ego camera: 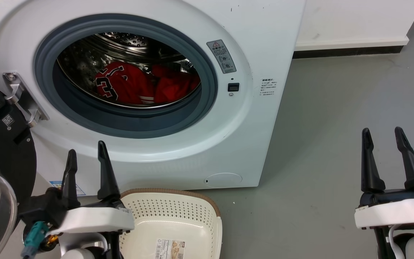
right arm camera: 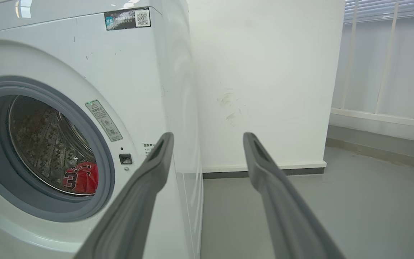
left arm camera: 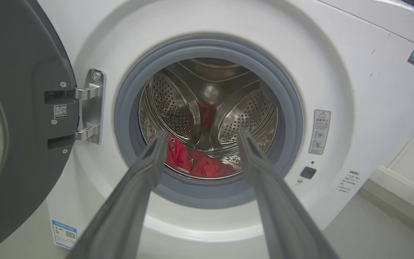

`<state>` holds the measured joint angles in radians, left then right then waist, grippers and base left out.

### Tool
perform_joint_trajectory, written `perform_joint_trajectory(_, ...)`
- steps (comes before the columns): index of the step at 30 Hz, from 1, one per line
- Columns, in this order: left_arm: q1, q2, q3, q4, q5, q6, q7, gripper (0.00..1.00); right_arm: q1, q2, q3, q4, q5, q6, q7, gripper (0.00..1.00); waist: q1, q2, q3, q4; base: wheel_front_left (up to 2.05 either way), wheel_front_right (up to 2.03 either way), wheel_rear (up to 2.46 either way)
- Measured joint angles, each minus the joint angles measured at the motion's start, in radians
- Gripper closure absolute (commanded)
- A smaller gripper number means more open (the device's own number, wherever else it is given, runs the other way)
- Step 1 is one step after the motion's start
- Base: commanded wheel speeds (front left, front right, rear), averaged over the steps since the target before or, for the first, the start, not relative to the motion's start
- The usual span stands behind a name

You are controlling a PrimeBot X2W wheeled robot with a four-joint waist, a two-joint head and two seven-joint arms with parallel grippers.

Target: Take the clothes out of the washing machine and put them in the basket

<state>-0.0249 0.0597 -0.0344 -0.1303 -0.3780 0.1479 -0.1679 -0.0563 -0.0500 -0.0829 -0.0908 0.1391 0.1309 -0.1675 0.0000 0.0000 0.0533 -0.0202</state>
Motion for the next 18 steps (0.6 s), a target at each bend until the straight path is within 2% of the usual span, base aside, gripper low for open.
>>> perform_joint_trajectory(5,0.002,0.023,-0.04,0.021,0.042,0.024,-0.012,0.0,0.008,0.0,0.001,0.0,-0.063,0.0,-0.012,0.0,0.0,0.0,0.0,-0.001,0.0,0.0,0.0)
perform_joint_trajectory(12,0.019,0.037,-0.089,0.043,0.093,0.019,-0.028,0.0,0.019,0.0,-0.002,0.012,-0.139,0.0,-0.027,0.0,0.0,0.0,-0.002,-0.002,0.0,0.0,0.0)
perform_joint_trajectory(18,0.028,0.029,-0.083,0.083,0.101,-0.027,-0.039,0.0,0.021,0.0,-0.004,0.012,-0.184,0.0,-0.042,0.0,0.0,0.0,-0.002,-0.003,0.0,0.0,0.0)
